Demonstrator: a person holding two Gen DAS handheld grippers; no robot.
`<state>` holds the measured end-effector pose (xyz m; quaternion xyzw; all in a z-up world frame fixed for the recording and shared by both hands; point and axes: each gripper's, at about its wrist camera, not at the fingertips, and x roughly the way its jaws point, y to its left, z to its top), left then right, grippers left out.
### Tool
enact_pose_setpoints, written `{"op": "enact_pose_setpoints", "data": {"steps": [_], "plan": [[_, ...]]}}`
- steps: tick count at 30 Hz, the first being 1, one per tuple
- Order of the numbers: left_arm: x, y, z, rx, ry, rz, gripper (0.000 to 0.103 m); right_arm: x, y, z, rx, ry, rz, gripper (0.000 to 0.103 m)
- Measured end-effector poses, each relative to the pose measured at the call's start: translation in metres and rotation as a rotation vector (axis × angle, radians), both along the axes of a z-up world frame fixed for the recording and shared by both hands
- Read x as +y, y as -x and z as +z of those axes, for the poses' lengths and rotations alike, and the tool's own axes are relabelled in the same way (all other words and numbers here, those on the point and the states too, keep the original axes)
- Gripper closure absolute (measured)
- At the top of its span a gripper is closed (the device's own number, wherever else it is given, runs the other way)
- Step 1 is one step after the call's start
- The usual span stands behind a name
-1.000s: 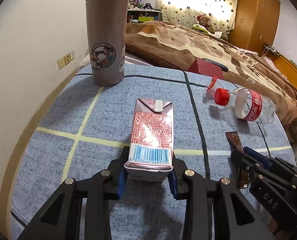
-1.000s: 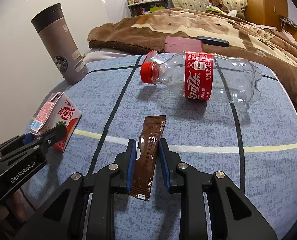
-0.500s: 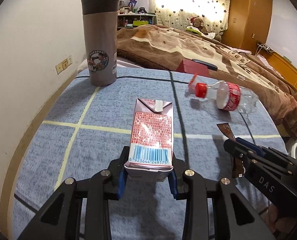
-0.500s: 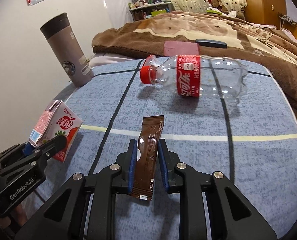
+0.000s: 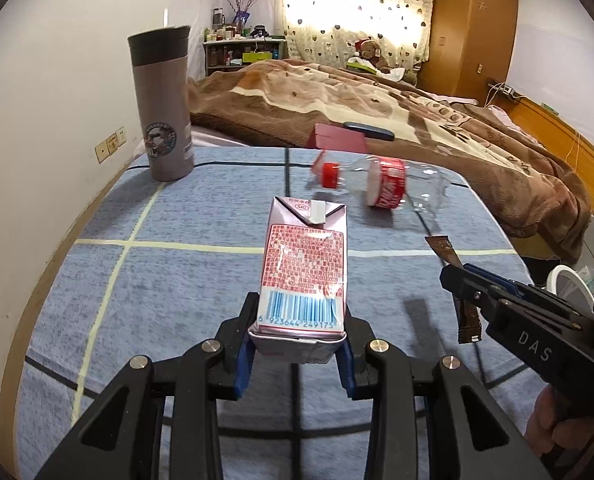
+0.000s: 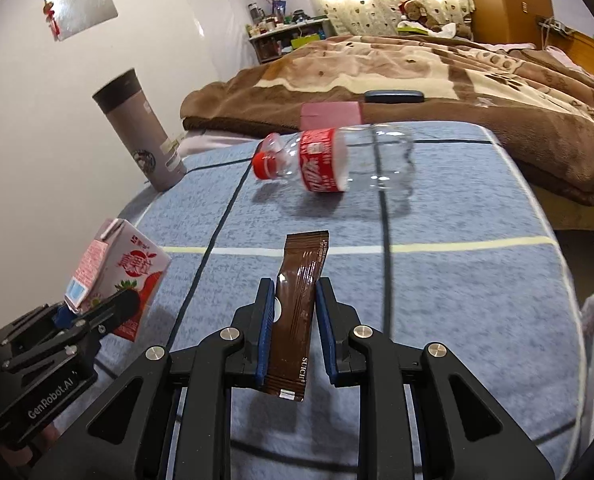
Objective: Collect trash
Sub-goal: 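Carry the milk carton and brown wrapper over the wastebasket with both grippers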
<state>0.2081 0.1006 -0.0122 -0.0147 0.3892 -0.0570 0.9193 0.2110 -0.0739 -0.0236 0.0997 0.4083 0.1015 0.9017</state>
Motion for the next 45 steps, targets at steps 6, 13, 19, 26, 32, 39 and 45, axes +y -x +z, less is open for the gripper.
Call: {"op": "enact_pose_setpoints", "data": {"steps": [6, 13, 19, 26, 32, 39, 45], "plan": [[-0.026, 0.015, 0.008, -0.018, -0.003, -0.035, 0.067, -0.022, 0.017, 0.010, -0.029, -0.007, -0.029, 0.081], [-0.059, 0.027, 0.015, -0.037, -0.008, -0.083, 0.067, -0.048, 0.034, 0.017, -0.050, -0.018, -0.069, 0.081], [-0.089, 0.036, 0.020, -0.049, -0.004, -0.133, 0.067, -0.073, 0.048, 0.020, -0.063, -0.021, -0.105, 0.081], [-0.128, 0.046, 0.025, -0.062, -0.002, -0.198, 0.067, -0.107, 0.066, 0.023, -0.082, -0.025, -0.159, 0.081], [-0.167, 0.053, 0.028, -0.067, 0.000, -0.260, 0.067, -0.141, 0.082, 0.028, -0.102, -0.026, -0.207, 0.081], [-0.225, 0.059, 0.028, -0.063, 0.000, -0.368, 0.067, -0.187, 0.099, 0.028, -0.101, -0.015, -0.291, 0.081], [-0.271, 0.061, 0.023, -0.041, 0.008, -0.446, 0.067, -0.221, 0.111, 0.025, -0.088, -0.010, -0.359, 0.081]]}}
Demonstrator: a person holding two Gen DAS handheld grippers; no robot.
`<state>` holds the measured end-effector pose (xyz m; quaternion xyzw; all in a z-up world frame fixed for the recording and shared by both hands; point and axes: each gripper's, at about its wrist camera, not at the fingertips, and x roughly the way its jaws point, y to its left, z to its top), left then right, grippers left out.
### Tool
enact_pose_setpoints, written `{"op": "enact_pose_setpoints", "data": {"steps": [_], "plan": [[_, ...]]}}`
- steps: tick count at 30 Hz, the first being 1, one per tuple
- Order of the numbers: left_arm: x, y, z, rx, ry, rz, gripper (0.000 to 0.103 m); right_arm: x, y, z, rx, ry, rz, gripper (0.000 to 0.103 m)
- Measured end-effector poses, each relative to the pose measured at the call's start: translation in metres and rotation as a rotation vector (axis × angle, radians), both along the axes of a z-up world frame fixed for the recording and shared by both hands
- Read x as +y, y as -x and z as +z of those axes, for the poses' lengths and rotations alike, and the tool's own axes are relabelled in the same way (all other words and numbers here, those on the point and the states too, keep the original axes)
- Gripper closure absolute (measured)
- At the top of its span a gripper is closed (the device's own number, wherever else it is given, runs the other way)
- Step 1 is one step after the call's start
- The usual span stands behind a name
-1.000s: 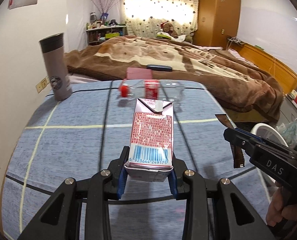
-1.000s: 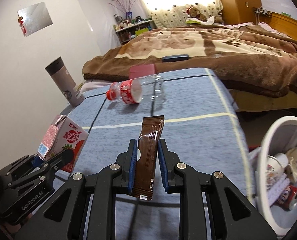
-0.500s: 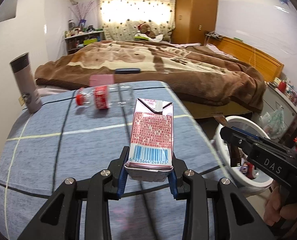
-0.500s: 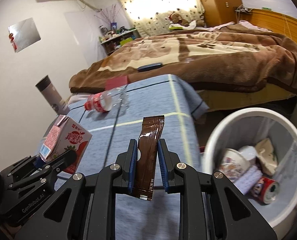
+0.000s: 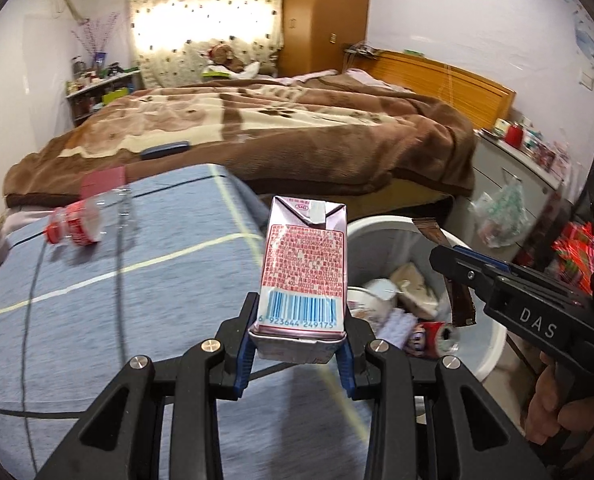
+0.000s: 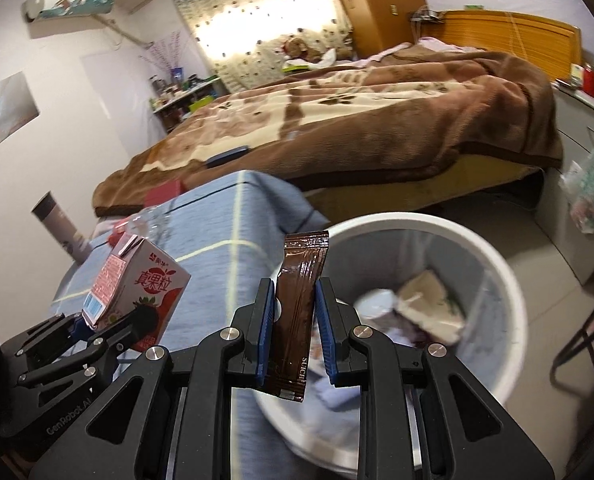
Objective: Collect trash
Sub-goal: 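Carry the milk carton and brown wrapper over the wastebasket with both grippers, then open both grippers to drop the carton and wrapper into the wastebasket, then move both grippers back to the clear Coca-Cola bottle and plastic cup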
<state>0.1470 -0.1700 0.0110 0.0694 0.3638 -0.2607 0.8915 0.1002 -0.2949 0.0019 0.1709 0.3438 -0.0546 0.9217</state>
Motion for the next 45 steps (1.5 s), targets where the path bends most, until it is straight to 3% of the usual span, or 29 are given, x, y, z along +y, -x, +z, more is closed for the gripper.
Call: {"op": "enact_pose_setpoints", "data": {"steps": [18, 21, 25, 29, 30, 45], "plan": [[-0.068, 0.002, -0.027, 0.072, -0.050, -0.092, 0.067, -0.048, 0.004, -0.030, 0.116, 0.004, -0.072, 0.080], [-0.071, 0.001, -0.029, 0.077, -0.052, -0.091, 0.057, -0.052, 0.005, -0.033, 0.129, 0.005, -0.073, 0.080], [-0.068, 0.000, -0.028, 0.078, -0.044, -0.077, 0.049, -0.055, 0.005, -0.036, 0.141, 0.001, -0.079, 0.078], [-0.062, -0.001, -0.025, 0.068, -0.037, -0.066, 0.043, -0.055, 0.006, -0.036, 0.139, -0.003, -0.090, 0.053], [-0.060, -0.002, -0.024, 0.066, -0.033, -0.060, 0.043, -0.056, 0.006, -0.036, 0.137, -0.006, -0.090, 0.051], [-0.005, -0.011, -0.011, 0.025, -0.015, 0.046, 0.041, -0.036, -0.002, -0.027, 0.098, 0.001, -0.063, 0.051]]}}
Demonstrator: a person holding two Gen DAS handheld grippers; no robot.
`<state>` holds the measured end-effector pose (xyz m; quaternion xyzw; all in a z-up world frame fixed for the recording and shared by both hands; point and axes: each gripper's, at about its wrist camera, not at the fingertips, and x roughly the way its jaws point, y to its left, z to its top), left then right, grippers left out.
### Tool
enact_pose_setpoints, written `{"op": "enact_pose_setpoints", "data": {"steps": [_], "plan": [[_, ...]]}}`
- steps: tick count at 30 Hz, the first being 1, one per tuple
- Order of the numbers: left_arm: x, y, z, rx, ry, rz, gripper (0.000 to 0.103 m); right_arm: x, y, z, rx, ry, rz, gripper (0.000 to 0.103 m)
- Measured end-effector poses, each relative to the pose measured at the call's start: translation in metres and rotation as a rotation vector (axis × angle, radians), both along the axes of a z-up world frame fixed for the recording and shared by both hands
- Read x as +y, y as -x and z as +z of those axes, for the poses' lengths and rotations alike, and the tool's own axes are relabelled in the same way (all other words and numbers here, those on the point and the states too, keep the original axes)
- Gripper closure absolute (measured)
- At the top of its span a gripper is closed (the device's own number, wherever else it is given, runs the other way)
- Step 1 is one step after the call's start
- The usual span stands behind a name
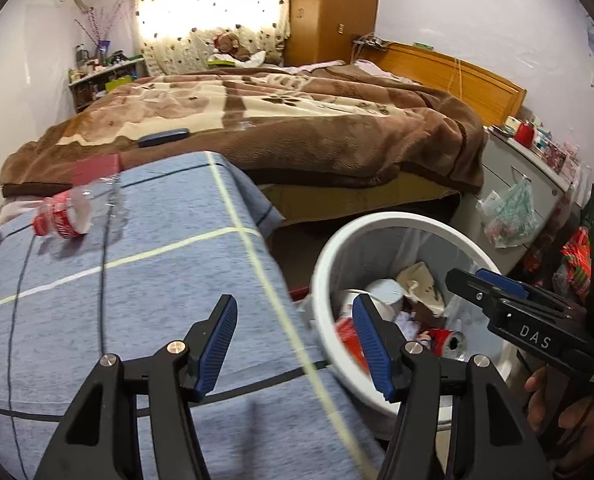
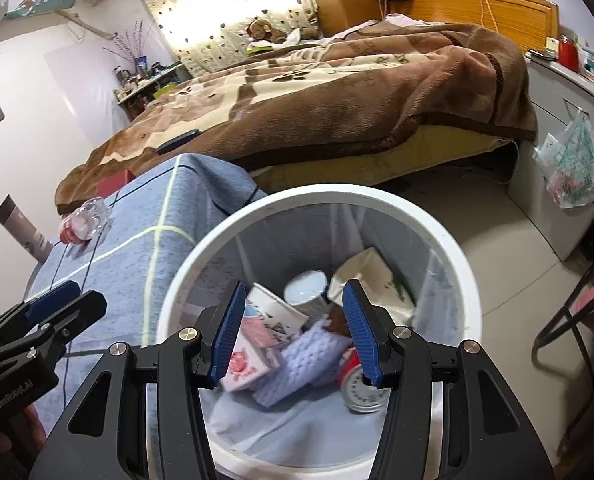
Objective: Collect trash
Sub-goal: 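Move both grippers back to the clear Coca-Cola bottle and plastic cup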
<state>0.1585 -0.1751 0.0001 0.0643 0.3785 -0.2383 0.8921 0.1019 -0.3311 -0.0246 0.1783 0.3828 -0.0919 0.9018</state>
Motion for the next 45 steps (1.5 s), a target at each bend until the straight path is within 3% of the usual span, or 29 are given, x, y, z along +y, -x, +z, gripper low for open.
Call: {"op": "enact_pose_setpoints", "data": {"steps": [15, 28, 36, 41, 45], "plan": [[0.111, -0.030, 0.000, -0.002, 0.020, 0.253, 0.041, 0.061, -0.046, 0.006, -0.018, 0.022, 0.193, 0.051], [0.195, -0.069, -0.003, -0.016, -0.015, 0.400, 0.041, 0.140, -0.138, 0.009, -0.043, 0.036, 0.453, 0.051], [0.218, -0.098, -0.008, -0.008, -0.041, 0.395, 0.040, 0.165, -0.195, 0.011, -0.082, 0.059, 0.489, 0.051], [0.220, -0.117, -0.010, 0.008, -0.011, 0.380, 0.040, 0.173, -0.225, 0.013, -0.071, 0.037, 0.501, 0.051], [0.222, -0.123, -0.012, 0.014, -0.004, 0.373, 0.040, 0.175, -0.244, 0.004, -0.030, -0.061, 0.561, 0.051]]}}
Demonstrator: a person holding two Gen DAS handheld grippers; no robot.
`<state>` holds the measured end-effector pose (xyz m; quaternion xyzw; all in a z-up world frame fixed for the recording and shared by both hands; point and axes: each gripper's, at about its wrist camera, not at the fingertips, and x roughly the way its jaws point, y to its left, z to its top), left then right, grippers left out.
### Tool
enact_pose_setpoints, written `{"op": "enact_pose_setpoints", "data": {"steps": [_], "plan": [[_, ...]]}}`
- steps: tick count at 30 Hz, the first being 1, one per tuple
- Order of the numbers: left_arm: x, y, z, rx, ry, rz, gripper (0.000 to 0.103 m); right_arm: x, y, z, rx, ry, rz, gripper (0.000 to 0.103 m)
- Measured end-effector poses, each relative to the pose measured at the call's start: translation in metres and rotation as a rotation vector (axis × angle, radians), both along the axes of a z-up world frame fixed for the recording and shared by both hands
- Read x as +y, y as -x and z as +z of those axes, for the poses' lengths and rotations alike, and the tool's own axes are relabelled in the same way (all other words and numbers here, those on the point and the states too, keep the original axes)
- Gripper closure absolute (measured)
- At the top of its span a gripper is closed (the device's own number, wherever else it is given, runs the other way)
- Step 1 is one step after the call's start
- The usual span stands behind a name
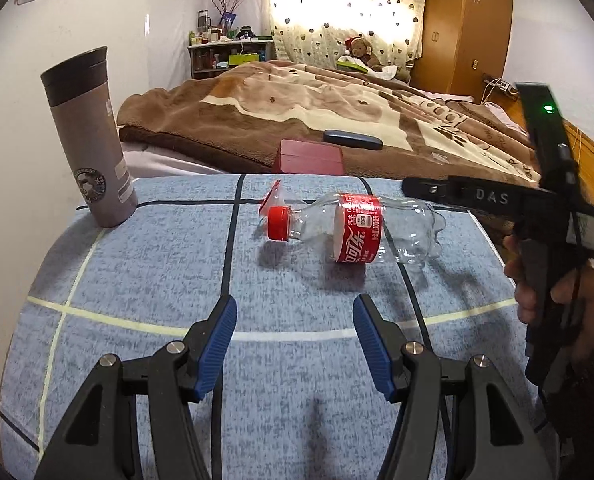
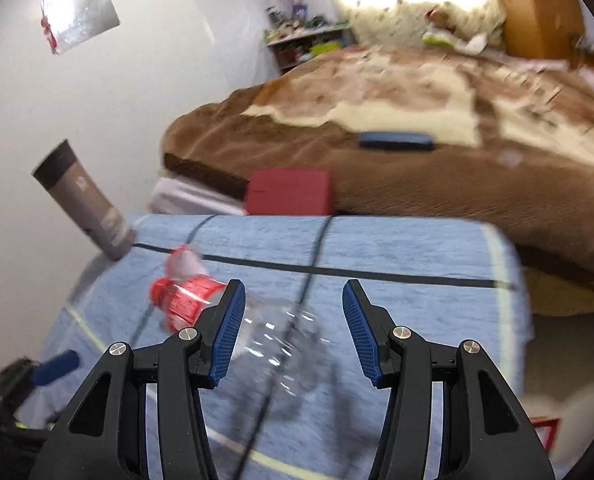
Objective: Collect trash
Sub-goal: 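Move both grippers back to the clear Coca-Cola bottle and plastic cup, then grasp the clear Coca-Cola bottle with the left gripper while the right grasps the red-rimmed plastic cup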
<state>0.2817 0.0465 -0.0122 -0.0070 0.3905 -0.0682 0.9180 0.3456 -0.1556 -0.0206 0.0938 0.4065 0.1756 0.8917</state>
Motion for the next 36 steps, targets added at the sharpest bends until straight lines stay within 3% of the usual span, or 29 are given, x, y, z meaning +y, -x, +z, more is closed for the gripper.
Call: {"op": "enact_pose_setpoints", "data": {"steps": [7, 16, 18, 20, 22, 28, 36], "plan": [[0.018, 0.004, -0.002, 0.006, 0.027, 0.033, 0.040, 0.010, 0.015, -0.012, 0.123, -0.173, 0.113, 0.050], [0.062, 0.011, 0.005, 0.000, 0.092, 0.178, 0.032, 0.060, 0.048, -0.013, 0.224, -0.281, 0.315, 0.050], [0.067, 0.008, 0.006, 0.004, 0.119, 0.205, 0.027, 0.064, 0.047, -0.006, 0.192, -0.239, 0.321, 0.050], [0.066, 0.003, 0.006, 0.011, 0.144, 0.213, 0.026, 0.058, 0.046, 0.008, 0.070, -0.138, 0.232, 0.050], [0.058, -0.003, 0.008, 0.002, 0.144, 0.196, 0.026, 0.052, 0.038, 0.014, 0.016, -0.084, 0.158, 0.050], [0.030, -0.029, -0.008, 0.053, 0.020, 0.144, 0.025, 0.044, 0.010, 0.009, -0.022, -0.007, 0.107, 0.050], [0.036, -0.052, -0.028, 0.098, 0.028, 0.130, 0.025, 0.064, -0.008, -0.003, -0.008, 0.063, 0.188, 0.050]]}}
